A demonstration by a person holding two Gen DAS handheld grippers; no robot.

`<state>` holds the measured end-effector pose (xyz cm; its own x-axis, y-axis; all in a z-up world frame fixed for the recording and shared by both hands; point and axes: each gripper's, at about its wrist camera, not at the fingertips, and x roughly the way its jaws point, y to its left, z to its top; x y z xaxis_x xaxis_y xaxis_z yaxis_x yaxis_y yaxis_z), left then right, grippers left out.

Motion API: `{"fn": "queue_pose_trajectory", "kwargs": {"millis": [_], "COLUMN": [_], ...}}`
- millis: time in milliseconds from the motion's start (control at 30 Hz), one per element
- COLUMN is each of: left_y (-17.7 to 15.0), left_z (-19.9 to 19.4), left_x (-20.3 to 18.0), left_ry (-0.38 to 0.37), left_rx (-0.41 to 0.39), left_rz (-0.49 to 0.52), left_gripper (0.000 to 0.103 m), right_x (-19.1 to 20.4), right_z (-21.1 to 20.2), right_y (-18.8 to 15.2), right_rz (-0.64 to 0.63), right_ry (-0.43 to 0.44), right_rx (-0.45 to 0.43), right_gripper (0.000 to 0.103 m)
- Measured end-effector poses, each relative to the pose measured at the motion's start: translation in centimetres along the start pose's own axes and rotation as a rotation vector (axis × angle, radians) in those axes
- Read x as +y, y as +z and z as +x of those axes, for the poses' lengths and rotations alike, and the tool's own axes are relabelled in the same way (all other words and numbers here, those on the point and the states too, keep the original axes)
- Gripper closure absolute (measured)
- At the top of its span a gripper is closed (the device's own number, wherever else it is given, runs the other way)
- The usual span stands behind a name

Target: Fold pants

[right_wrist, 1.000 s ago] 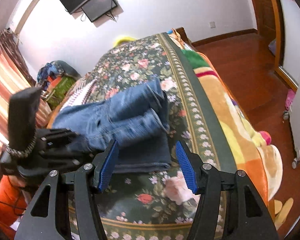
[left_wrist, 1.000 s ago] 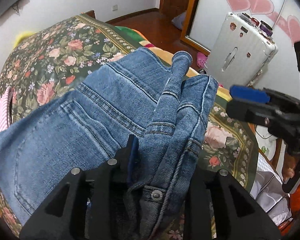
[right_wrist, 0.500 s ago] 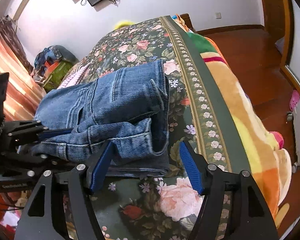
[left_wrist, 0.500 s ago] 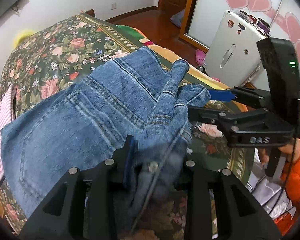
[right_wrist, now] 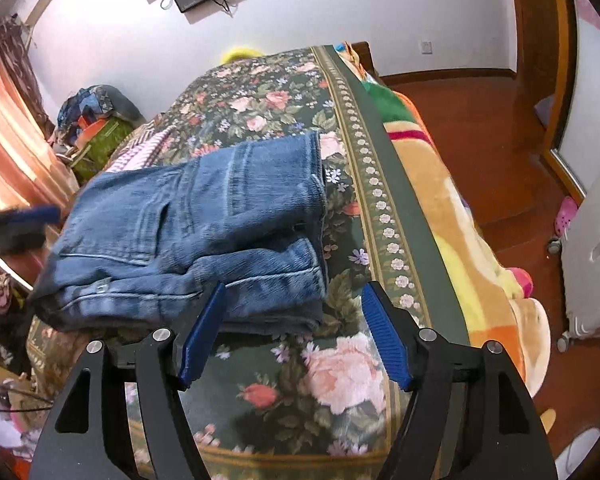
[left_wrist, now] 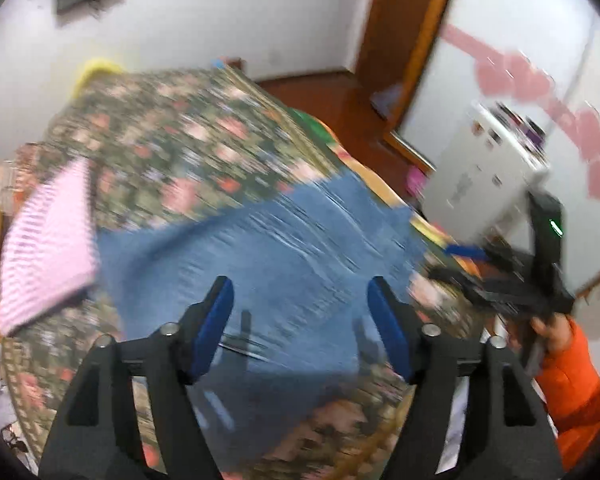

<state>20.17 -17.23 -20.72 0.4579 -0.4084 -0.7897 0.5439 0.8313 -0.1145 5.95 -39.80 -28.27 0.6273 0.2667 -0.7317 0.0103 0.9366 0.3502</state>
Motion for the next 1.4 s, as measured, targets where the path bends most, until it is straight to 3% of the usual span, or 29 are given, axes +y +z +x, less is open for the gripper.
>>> {"fn": "queue_pose_trajectory", "kwargs": {"millis": [167, 267, 433, 667, 800, 1067, 1167, 1400], "left_y": [2.4, 3.8, 3.8, 0.9, -0.4, -5.3, -7.3, -9.7], "left_z": [1.5, 4.7, 10.3, 13.5, 12.0, 7.7, 5.5, 2.4], "left_x": [6.2, 10.8, 16.7, 16.7, 16.9, 17.8, 17.0, 13.3], "left_ry": [0.121, 0.193, 0.172, 0.156, 0.139, 0.096, 0.094, 0.086], "left_rx": [-0.065, -0.009, 0.126, 0.209, 0.184, 0.182, 0.154, 0.118], "left_rz": [-0.059, -0.115, -0.241, -0.150, -0.127, -0.217, -0.257, -0.247], "left_gripper": [0.031, 0.031, 0.031, 0.030, 0.030, 0.030, 0.030, 0.030], "right_x": [1.5, 2.9, 4.8, 4.7, 4.9, 4.4, 4.4, 3.3], "right_z": [-0.9, -0.2, 2.3, 6.0, 7.2, 8.6, 8.6, 6.8], "right_y": [-0.7, -1.5, -2.2, -1.6, -0.1, 2.1, 2.6, 1.8], "right_rz": [-0.013, -0.021, -0.037, -0.004, -0.037, -0.075, -0.097, -0.073], "right_ry": [0.012, 0.050, 0.090, 0.119, 0.096, 0.043, 0.040, 0.020], "right_rx": [0.005, 0.041, 0.110, 0.178, 0.181, 0.163, 0.147, 0.126], "right_gripper": [0.037, 0.037, 0.037, 0.037, 0.036, 0.036, 0.036, 0.036]}}
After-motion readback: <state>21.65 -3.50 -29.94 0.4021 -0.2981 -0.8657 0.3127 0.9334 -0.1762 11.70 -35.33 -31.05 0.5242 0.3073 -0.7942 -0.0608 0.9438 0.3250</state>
